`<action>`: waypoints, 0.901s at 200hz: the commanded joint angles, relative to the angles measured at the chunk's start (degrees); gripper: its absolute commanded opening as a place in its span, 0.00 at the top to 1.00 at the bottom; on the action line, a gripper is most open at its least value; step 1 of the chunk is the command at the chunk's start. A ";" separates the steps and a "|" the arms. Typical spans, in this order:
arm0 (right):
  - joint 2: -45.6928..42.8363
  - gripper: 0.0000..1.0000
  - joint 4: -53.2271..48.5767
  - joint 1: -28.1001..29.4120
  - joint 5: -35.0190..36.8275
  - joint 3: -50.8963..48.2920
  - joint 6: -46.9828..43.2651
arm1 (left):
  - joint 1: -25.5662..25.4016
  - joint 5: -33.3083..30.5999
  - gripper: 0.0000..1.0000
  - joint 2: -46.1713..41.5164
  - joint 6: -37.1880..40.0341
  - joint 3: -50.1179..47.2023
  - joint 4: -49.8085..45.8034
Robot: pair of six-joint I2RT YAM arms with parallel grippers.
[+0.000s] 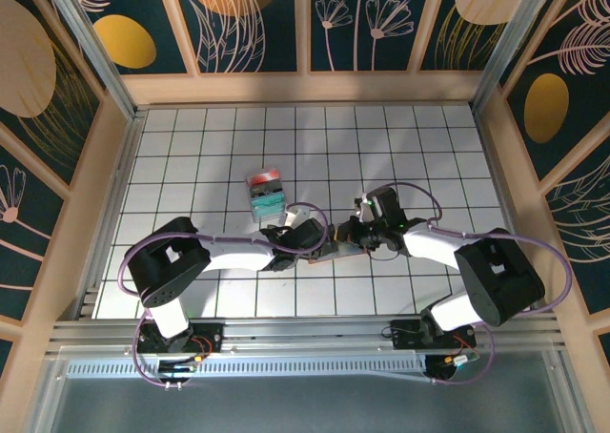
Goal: Take the credit cards out of the card holder
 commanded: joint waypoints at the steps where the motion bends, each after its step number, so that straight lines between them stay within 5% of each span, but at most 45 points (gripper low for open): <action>1: -1.76 0.91 5.19 -0.36 -4.36 -1.53 2.21 | -0.34 1.91 0.01 2.13 0.36 0.00 -1.27; 129: 0.41 0.84 11.52 -0.28 -6.06 -2.68 4.33 | -0.46 4.48 0.01 2.33 -0.51 -0.71 0.05; 180: 0.94 0.99 8.01 -0.25 -4.00 -1.31 2.79 | -0.41 4.19 0.01 2.15 -1.34 -0.83 -0.39</action>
